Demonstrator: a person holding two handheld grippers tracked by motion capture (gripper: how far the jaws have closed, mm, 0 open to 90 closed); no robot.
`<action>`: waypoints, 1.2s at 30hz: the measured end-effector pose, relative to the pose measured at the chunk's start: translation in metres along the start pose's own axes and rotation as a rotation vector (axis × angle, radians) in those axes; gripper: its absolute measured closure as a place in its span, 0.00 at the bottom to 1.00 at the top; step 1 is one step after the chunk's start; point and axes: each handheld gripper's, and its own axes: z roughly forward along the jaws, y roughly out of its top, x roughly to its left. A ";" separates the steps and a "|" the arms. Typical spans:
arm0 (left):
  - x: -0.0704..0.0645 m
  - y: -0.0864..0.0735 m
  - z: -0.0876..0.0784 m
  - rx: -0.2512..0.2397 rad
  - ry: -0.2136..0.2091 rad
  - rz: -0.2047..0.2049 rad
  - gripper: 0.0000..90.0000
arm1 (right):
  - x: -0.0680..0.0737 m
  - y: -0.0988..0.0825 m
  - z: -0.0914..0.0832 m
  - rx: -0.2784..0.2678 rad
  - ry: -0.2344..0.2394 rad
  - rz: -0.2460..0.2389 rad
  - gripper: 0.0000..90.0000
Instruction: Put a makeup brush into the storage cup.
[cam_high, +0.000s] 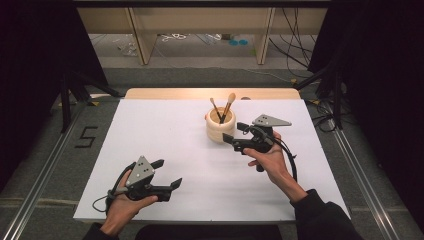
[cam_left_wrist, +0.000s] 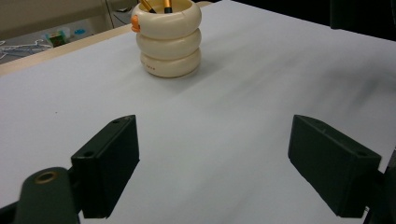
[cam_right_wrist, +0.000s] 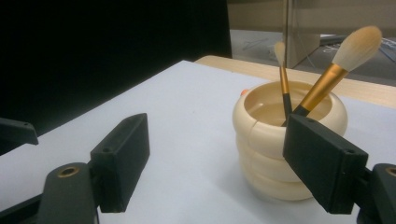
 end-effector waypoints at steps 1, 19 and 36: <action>0.000 0.000 0.000 -0.001 -0.003 0.000 0.18 | 0.002 -0.001 -0.001 0.014 0.010 0.023 0.26; 0.000 0.000 -0.001 0.001 0.003 0.005 0.18 | 0.015 -0.013 -0.013 0.051 0.027 -0.001 0.24; -0.001 -0.001 -0.001 0.004 0.006 0.001 0.18 | 0.026 -0.028 -0.023 0.091 0.033 -0.029 0.19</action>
